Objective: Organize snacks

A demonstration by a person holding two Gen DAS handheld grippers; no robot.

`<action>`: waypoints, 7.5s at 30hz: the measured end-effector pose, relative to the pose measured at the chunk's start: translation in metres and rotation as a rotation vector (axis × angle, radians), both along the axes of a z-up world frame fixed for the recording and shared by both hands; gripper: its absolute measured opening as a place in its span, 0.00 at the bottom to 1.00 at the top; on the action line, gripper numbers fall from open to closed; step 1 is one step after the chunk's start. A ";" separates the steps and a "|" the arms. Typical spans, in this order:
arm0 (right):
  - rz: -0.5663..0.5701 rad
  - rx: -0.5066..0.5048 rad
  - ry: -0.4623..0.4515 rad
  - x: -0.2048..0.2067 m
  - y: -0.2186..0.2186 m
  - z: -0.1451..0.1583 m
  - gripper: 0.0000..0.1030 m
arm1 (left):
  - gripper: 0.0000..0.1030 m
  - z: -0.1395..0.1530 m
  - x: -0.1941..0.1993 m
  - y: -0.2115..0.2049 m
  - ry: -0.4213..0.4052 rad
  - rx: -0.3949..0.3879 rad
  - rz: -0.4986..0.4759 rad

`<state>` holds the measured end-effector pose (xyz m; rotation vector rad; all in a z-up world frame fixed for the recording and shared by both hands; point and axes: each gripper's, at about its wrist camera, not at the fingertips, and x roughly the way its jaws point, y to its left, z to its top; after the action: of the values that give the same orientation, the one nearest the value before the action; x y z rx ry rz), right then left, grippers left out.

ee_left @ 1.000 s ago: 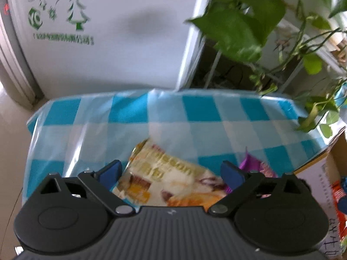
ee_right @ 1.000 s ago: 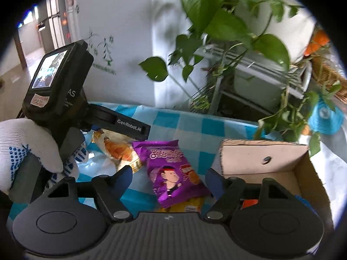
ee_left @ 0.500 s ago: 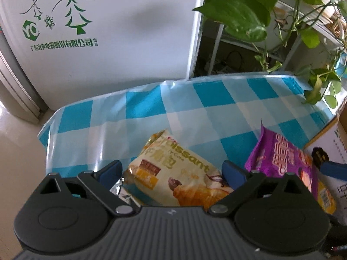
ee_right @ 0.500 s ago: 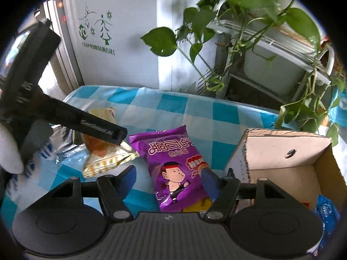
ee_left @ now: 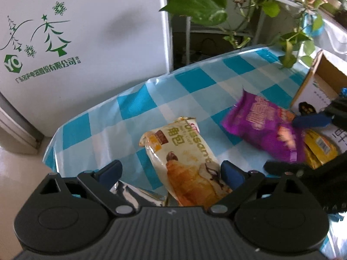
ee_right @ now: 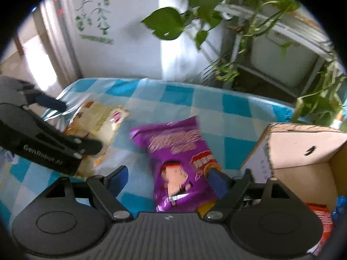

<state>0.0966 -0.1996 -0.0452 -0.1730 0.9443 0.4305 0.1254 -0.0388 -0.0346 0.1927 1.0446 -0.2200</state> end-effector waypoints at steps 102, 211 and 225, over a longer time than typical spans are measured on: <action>-0.410 0.102 -0.107 -0.045 -0.057 0.070 0.72 | 0.50 0.006 -0.044 -0.048 -0.052 -0.099 0.053; -0.711 0.394 -0.230 -0.122 -0.187 0.115 0.94 | 0.82 0.076 -0.110 -0.102 -0.162 -0.325 0.004; -0.405 0.277 -0.140 -0.119 -0.095 0.085 0.96 | 0.88 0.067 -0.065 -0.006 -0.169 -0.220 0.168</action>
<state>-0.0228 -0.2945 0.0403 0.2353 0.7490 0.1680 0.0604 -0.0450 0.0325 -0.0743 0.8564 -0.1622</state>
